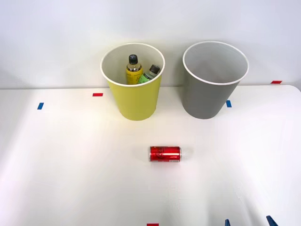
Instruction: Put cans in the gray bin, plastic bottles in the light green bin
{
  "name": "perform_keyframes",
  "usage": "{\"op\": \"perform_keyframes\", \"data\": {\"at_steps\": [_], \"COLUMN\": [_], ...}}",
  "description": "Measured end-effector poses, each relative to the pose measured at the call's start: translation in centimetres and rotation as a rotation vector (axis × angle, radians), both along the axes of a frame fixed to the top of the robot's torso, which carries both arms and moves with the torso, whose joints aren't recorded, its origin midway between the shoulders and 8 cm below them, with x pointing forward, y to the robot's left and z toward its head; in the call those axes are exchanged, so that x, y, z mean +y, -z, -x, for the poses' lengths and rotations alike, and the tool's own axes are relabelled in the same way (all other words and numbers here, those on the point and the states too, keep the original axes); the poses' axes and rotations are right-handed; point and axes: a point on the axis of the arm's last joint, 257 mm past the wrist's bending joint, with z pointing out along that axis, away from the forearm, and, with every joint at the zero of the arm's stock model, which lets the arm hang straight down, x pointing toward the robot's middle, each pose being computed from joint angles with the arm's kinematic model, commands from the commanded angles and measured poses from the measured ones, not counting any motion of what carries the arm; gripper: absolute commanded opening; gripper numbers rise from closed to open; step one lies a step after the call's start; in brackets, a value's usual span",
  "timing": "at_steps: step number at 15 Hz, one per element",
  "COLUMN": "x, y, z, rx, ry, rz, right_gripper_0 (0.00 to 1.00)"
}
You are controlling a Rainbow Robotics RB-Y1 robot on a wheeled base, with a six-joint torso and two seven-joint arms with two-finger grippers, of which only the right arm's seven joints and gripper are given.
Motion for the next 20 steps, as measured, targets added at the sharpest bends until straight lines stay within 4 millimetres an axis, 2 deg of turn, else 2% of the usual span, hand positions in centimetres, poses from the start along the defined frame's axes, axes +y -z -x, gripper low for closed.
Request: {"op": "perform_keyframes", "data": {"at_steps": [20], "x": [0.00], "y": [0.00], "z": [0.00], "rx": [0.000], "ry": [0.000], "rz": [0.000], "right_gripper_0": [1.00]}}
